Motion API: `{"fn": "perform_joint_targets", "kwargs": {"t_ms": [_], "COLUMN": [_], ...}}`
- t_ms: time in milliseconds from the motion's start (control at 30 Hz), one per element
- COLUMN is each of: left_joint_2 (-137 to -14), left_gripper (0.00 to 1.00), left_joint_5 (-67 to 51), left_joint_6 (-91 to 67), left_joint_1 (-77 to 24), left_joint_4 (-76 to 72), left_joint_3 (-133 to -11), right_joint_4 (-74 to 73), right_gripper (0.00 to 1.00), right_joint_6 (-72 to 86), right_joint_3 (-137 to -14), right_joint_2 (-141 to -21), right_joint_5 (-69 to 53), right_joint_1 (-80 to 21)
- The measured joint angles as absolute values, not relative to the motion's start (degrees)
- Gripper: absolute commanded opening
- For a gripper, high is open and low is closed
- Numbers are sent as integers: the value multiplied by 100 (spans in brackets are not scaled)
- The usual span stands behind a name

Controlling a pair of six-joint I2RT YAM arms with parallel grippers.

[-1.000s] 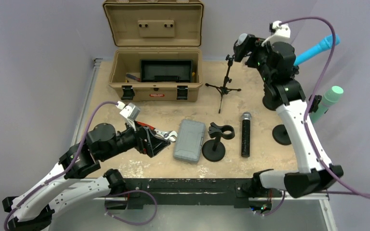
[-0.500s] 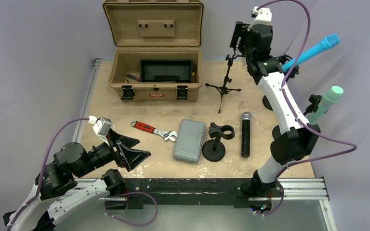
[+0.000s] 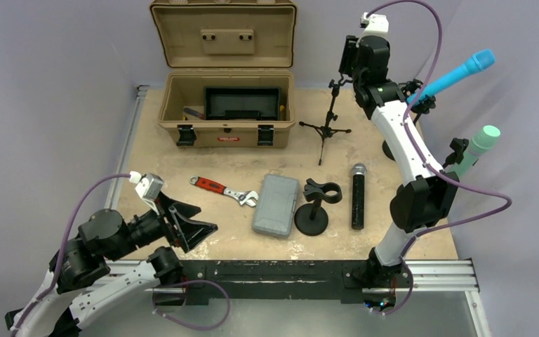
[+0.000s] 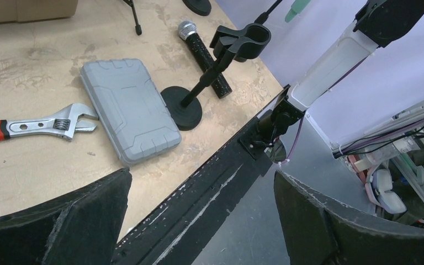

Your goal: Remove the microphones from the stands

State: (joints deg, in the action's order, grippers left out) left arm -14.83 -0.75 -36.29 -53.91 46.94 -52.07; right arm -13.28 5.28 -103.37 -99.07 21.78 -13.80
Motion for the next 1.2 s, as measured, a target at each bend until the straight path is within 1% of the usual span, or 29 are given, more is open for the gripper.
{"fn": "perform_joint_targets", "kwargs": {"t_ms": [133, 167, 233, 333, 367, 433, 467, 667, 900, 1200], "left_joint_2": [-1566, -1612, -1706, -1806, -1828, -1861, -1876, -2060, -2084, -2349], "left_gripper": [98, 98, 97, 97, 97, 96, 96, 95, 94, 94], "left_joint_5": [-82, -84, -106, -113, -113, -115, -115, -128, -130, -202], "left_joint_6": [-3627, -3627, -3627, -3629, -3632, -3636, -3636, -3651, -3695, -3712], "left_joint_1": [-5391, -5391, -5391, -5391, -5391, -5391, -5391, -5391, -5391, -5391], "left_joint_4": [4689, 4683, 4676, 4659, 4635, 4569, 4545, 4401, 4377, 4313], "left_joint_3": [-5218, -5225, -5227, -5227, -5227, -5227, -5227, -5227, -5227, -5227], "right_joint_4": [-1328, -1328, -1341, -1452, -1496, -1568, -1590, -1754, -1846, -2226], "right_gripper": [26, 24, 23, 17, 14, 3, 0, 0, 0, 0], "right_joint_6": [401, 375, 314, 172, 84, -75, -126, -268, -305, -152], "right_joint_3": [-10348, -10368, -10453, -10580, -10610, -10700, -10746, -11148, -11397, -12123], "right_joint_2": [-9920, -9939, -10001, -10055, -10057, -10055, -10055, -9979, -9585, -9338], "right_joint_5": [2220, 2241, 2298, 2394, 2467, 2521, 2539, 2558, 2534, 1973], "right_joint_1": [-1382, -1387, -1411, -1500, -1551, -1691, -1758, -2091, -2047, -2058]}}
